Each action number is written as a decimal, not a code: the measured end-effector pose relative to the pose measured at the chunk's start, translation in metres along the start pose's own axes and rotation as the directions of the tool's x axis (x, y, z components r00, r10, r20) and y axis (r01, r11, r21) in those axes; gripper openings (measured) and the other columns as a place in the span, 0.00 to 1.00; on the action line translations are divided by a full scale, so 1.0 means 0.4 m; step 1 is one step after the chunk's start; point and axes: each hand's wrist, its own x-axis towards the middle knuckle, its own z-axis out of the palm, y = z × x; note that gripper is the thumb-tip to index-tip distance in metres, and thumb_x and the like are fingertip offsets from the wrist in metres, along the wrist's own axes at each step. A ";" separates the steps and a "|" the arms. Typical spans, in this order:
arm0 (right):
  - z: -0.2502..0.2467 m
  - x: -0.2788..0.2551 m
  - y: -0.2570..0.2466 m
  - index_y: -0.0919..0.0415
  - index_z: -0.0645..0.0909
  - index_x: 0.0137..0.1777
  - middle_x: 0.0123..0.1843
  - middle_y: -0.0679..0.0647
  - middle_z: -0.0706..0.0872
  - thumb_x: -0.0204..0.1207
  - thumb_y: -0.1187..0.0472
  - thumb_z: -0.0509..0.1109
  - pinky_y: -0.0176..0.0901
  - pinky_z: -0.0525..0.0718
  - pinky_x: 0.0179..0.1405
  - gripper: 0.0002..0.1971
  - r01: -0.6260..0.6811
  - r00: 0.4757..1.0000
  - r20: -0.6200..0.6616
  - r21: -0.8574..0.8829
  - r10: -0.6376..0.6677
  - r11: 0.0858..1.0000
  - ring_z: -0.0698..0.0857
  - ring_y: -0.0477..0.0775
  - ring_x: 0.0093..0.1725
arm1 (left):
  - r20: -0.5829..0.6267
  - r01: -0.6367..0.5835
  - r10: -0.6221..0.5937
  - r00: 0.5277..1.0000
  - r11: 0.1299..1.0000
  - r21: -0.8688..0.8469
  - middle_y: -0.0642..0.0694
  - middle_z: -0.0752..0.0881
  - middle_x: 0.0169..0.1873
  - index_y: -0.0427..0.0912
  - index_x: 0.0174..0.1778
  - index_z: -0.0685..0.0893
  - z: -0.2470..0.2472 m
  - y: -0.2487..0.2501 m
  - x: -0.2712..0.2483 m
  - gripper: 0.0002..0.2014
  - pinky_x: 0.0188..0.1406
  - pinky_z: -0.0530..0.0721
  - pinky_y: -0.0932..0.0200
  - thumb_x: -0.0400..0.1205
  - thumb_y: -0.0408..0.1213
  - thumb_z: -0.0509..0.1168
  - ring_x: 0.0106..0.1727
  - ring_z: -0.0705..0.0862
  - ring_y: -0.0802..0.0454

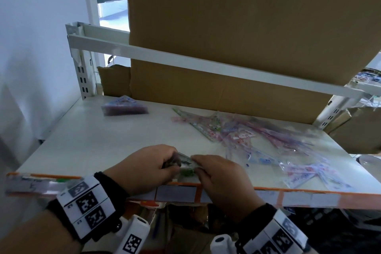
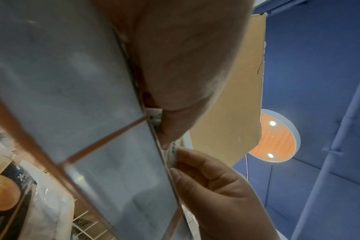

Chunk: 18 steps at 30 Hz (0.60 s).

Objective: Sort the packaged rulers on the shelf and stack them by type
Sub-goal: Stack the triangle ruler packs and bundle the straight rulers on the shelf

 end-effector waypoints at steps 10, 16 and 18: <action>-0.009 -0.015 0.034 0.43 0.70 0.80 0.61 0.47 0.84 0.84 0.45 0.59 0.51 0.80 0.52 0.24 0.189 0.982 0.030 -0.040 -0.187 0.981 0.82 0.53 0.57 | 0.036 -0.028 0.026 0.999 0.998 0.061 0.61 0.79 0.42 0.60 0.48 0.75 0.004 0.005 0.001 0.02 0.39 0.72 0.70 0.84 0.51 0.61 0.42 0.76 0.64; -0.076 0.028 0.166 0.42 0.79 0.67 0.62 0.44 0.85 0.78 0.45 0.66 0.49 0.82 0.58 0.17 -0.255 0.952 -0.172 0.022 0.255 0.967 0.83 0.51 0.60 | 0.057 -0.004 0.002 0.998 1.000 0.020 0.67 0.75 0.39 0.65 0.44 0.72 -0.002 0.003 0.003 0.05 0.36 0.68 0.77 0.83 0.52 0.62 0.42 0.74 0.75; -0.089 0.041 0.219 0.45 0.75 0.70 0.68 0.51 0.83 0.75 0.44 0.67 0.54 0.81 0.62 0.23 -0.401 0.912 -0.002 -0.208 0.409 0.892 0.82 0.57 0.65 | 0.053 0.001 -0.001 0.999 1.000 0.002 0.66 0.76 0.38 0.65 0.42 0.72 -0.003 0.002 0.005 0.07 0.35 0.68 0.76 0.83 0.52 0.63 0.41 0.75 0.73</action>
